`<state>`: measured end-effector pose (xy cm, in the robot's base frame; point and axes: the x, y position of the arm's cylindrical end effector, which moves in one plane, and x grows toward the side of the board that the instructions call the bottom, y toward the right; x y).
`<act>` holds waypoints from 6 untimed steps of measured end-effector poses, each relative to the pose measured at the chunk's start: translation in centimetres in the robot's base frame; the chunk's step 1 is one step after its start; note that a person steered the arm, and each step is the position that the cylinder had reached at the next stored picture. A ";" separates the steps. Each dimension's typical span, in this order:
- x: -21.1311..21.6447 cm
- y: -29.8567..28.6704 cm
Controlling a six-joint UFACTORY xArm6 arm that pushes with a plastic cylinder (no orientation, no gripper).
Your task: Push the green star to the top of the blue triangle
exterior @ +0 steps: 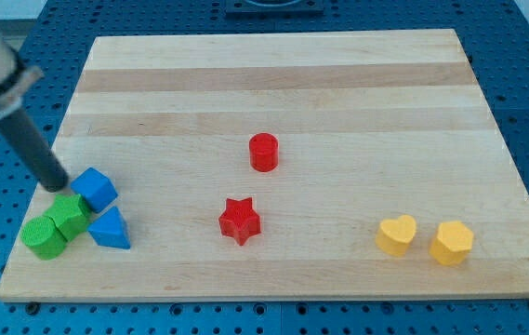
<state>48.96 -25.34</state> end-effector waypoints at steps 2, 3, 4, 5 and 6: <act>0.0 11.1; -2.0 2.1; 0.4 -2.2; 2.3 -3.8; 3.9 -0.2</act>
